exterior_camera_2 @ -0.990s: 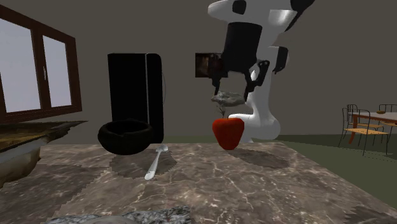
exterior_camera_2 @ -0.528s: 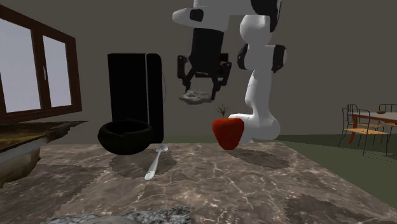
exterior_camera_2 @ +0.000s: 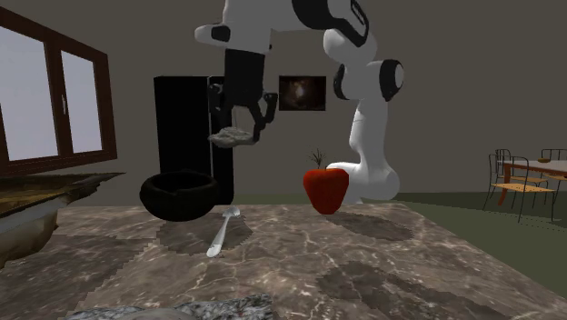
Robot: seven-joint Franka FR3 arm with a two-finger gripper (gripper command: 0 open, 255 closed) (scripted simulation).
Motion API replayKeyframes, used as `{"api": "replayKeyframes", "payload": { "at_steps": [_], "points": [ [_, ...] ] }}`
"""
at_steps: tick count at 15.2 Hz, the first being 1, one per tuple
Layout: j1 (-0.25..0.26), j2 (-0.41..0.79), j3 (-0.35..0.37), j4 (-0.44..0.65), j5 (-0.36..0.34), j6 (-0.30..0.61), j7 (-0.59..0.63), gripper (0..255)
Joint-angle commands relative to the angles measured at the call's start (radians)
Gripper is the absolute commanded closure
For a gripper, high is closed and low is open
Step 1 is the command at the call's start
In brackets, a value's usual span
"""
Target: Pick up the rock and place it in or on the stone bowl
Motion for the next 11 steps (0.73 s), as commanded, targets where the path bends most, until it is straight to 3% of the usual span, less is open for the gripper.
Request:
{"api": "replayKeyframes", "payload": {
  "at_steps": [1,10,11],
  "points": [
    [-0.016,0.024,-0.029,0.019,-0.012,0.016,-0.043,255],
    [-0.094,0.201,-0.153,0.194,-0.03,0.07,-0.238,255],
    [-0.094,0.197,-0.153,0.176,-0.03,0.083,-0.234,255]
  ]
}}
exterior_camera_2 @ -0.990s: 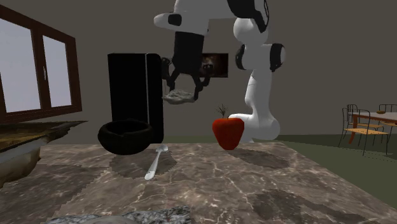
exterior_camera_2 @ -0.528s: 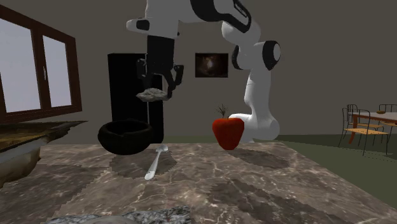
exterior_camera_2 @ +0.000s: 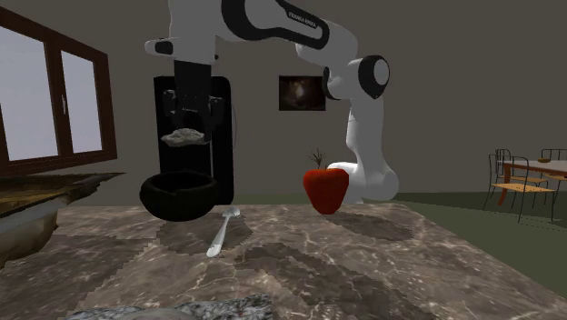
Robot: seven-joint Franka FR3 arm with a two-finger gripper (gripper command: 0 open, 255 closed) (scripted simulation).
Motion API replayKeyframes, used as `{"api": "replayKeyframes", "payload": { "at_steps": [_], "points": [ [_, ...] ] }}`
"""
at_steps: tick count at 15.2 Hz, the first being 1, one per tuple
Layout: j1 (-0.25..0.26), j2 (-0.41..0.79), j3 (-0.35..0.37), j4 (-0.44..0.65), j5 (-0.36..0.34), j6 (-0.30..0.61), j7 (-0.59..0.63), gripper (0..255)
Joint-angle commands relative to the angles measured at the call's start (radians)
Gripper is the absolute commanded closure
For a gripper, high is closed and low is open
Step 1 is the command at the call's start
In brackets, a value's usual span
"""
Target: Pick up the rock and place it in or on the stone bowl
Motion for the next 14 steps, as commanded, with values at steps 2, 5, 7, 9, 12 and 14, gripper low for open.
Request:
{"api": "replayKeyframes", "payload": {
  "at_steps": [2,5,7,9,12,14],
  "points": [
    [-0.005,0.008,-0.007,-0.027,0.0,0.038,-0.003,255],
    [-0.005,0.0,-0.008,-0.077,-0.002,0.078,0.007,255],
    [-0.006,-0.005,-0.009,-0.109,-0.003,0.105,0.013,255],
    [-0.006,-0.009,-0.01,-0.14,-0.004,0.131,0.02,255],
    [-0.007,-0.013,-0.011,-0.187,-0.007,0.173,0.03,255],
    [-0.007,-0.013,-0.011,-0.187,-0.007,0.173,0.03,255]
  ]
}}
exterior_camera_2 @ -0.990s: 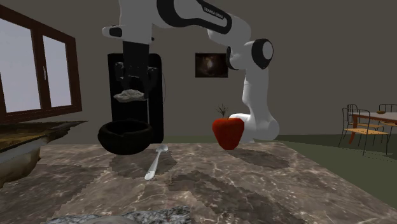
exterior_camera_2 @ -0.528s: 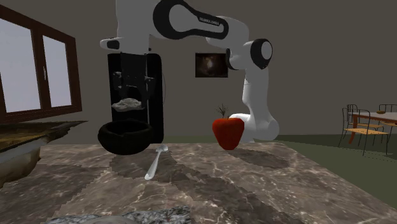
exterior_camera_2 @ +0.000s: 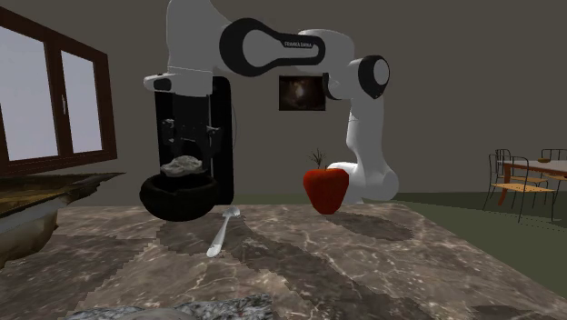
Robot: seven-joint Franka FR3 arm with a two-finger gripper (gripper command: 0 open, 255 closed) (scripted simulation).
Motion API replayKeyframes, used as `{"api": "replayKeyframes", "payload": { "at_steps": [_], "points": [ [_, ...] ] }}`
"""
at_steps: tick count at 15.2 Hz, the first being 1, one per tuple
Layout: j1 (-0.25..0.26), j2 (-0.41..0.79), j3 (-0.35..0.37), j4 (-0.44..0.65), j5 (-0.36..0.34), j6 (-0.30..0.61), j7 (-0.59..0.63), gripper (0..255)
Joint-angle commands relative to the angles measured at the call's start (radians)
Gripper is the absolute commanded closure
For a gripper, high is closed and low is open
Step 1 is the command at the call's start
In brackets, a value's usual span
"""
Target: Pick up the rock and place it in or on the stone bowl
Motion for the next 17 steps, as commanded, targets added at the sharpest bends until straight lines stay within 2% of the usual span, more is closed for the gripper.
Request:
{"api": "replayKeyframes", "payload": {
  "at_steps": [1,5,6,11,15,17],
  "points": [
    [0.0,-0.003,0.0,-0.006,0.0,0.004,0.001,255],
    [0.0,-0.003,0.0,-0.006,0.0,0.004,0.001,255],
    [0.0,-0.003,0.0,-0.006,0.0,0.004,0.001,0],
    [0.0,-0.003,0.0,-0.006,0.0,0.004,0.001,0],
    [0.012,0.016,0.017,0.138,0.007,-0.124,-0.006,0],
    [0.012,0.016,0.017,0.138,0.007,-0.124,-0.006,0]
  ]
}}
